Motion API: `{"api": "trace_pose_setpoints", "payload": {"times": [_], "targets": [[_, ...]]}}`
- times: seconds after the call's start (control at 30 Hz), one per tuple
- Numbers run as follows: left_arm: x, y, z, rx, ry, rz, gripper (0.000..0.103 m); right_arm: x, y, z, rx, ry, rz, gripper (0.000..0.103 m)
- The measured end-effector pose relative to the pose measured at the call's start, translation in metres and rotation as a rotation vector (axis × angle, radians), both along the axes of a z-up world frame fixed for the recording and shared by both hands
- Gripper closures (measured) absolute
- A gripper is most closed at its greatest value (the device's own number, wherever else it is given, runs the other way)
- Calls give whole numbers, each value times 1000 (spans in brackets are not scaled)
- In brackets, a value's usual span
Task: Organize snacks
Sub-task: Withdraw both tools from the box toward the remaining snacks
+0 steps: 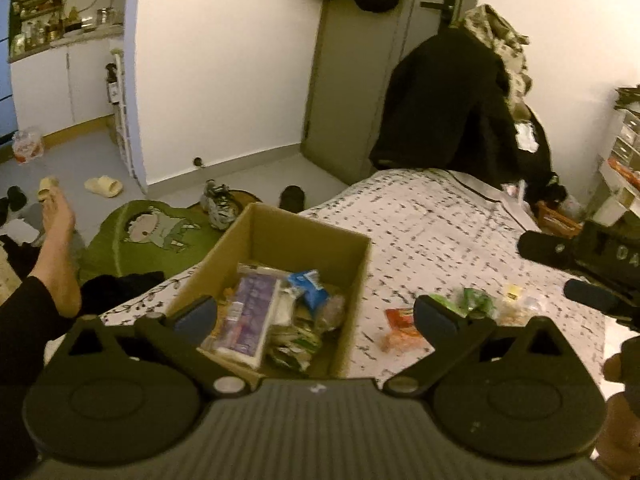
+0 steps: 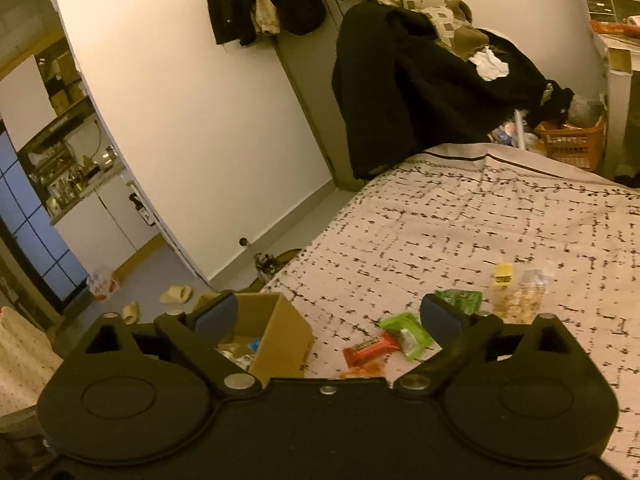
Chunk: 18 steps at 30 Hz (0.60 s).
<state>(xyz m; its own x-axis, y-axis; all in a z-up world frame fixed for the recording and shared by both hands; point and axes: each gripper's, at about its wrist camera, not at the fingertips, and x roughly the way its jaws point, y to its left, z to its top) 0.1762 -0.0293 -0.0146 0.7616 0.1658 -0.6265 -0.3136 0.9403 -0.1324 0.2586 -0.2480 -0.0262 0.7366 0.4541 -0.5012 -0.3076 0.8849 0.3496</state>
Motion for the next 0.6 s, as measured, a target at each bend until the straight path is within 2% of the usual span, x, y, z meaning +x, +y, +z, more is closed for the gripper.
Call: {"api": "trace_pose_setpoints", "payload": {"times": [0.23,0.6], "targets": [[-1,-15,7,-11,17,-32,0,-3,-11,-1,-32,-39,29,5],[-4,-38,2,-36,11,-99,0,-8,-47,-21,-79,-14,-61,4]]}}
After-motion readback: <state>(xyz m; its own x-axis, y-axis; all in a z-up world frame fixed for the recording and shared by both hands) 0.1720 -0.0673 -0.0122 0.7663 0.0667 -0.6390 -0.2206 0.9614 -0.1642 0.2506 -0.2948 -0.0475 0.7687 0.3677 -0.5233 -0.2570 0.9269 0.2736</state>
